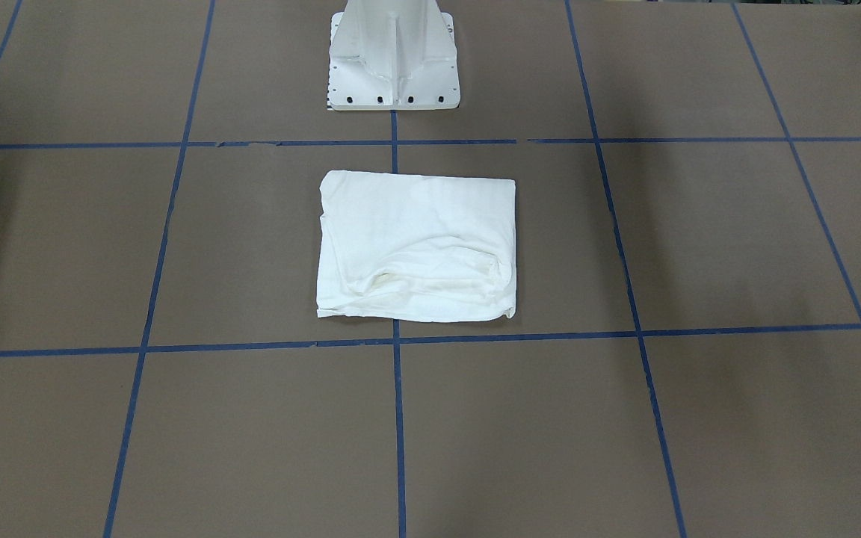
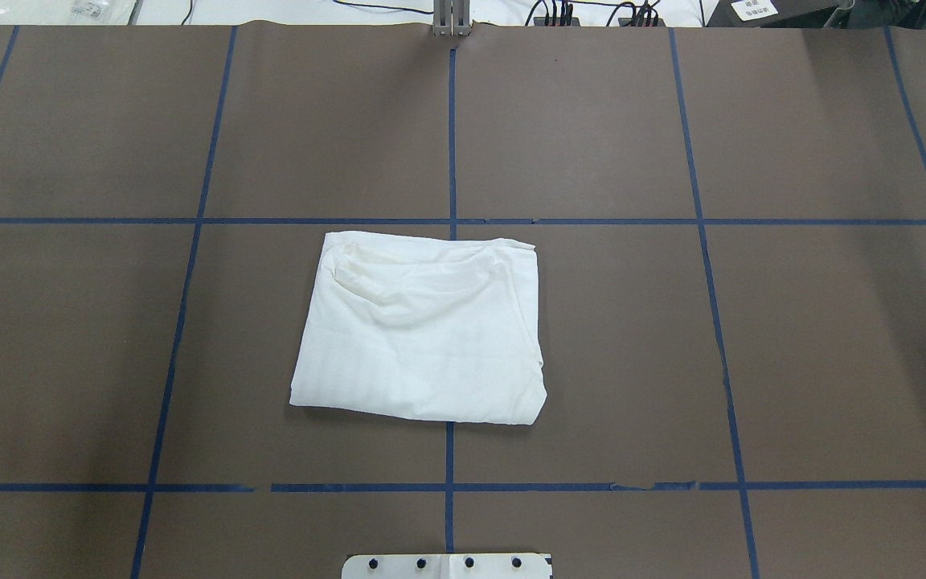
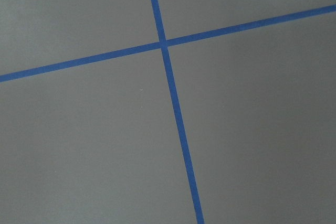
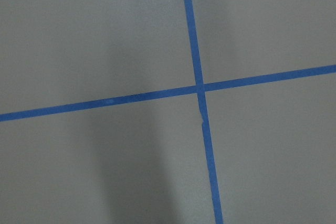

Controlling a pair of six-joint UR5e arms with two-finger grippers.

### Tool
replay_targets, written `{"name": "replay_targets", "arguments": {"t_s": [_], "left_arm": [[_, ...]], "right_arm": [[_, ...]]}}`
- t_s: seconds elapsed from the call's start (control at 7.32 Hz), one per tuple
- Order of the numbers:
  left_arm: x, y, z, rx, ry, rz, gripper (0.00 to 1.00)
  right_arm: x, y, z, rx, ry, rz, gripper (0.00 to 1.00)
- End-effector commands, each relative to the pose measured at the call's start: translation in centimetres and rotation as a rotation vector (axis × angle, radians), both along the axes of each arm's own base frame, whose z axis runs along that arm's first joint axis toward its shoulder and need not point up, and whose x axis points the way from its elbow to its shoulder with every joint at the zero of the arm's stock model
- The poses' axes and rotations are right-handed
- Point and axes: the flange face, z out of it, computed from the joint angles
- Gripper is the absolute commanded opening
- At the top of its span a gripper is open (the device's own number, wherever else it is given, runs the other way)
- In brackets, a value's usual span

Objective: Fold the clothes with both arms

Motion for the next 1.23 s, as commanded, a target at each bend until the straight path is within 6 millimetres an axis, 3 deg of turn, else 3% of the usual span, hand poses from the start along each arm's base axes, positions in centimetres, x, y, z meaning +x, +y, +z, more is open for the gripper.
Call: {"name": "replay_targets", "arguments": {"t_s": [0.0,0.14,0.27,0.41,0.55,0.82,1.09], "left_arm": [[0.0,0.0,0.1,-0.001,0.004,0.002,1.0],[0.0,0.0,0.0,0.003,0.004,0.002,1.0],[-0.1,0.0,0.0,0.004,0.004,0.0,1.0],[0.0,0.0,0.0,0.005,0.004,0.002,1.0],[-0.1,0.0,0.0,0.007,0.001,0.0,1.0],[-0.1,0.0,0.1,0.009,-0.002,0.002,1.0],[-0.1,-0.1,0.0,0.012,-0.002,0.002,1.0]], "right_arm": [[-0.6,0.8,-1.7,-0.029,0.012,-0.033,1.0],[0.1,1.3,-2.8,-0.033,0.021,-0.071,1.0],[2.7,2.1,-2.8,-0.027,0.045,-0.093,1.0],[3.5,2.7,-1.6,-0.014,0.066,-0.13,1.0],[3.6,4.0,0.0,-0.02,0.057,-0.145,1.0],[3.6,5.0,1.3,-0.03,0.054,-0.139,1.0],[3.7,5.0,2.3,-0.015,0.054,-0.136,1.0]]}}
